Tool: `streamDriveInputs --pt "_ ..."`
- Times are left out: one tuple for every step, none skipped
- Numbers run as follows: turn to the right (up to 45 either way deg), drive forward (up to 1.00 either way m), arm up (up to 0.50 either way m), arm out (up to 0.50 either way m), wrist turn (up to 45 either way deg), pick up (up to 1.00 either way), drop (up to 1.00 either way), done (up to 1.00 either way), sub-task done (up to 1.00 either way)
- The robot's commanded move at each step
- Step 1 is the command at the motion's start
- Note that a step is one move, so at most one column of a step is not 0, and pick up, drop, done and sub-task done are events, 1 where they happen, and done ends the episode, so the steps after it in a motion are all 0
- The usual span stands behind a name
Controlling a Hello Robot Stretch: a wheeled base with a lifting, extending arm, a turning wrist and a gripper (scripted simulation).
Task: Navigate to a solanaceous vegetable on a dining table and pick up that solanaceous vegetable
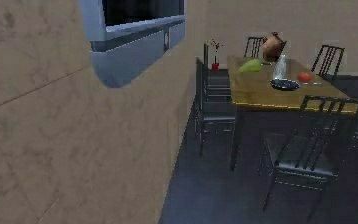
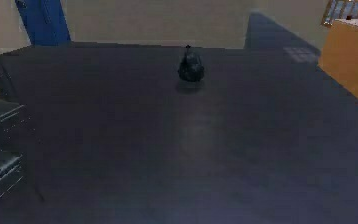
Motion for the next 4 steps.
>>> streamDriveInputs --pt "45.0 0.00 0.00 0.00 0.0 0.00 0.00 0.00 0.00" --pt "45.0 0.00 0.00 0.00 0.0 0.00 0.00 0.00 0.00" --pt "15.0 0.00 0.00 0.00 0.0 0.00 0.00 0.00 0.00" --pt "0.0 0.15 0.00 0.00 0.0 0.00 0.00 0.00 0.00"
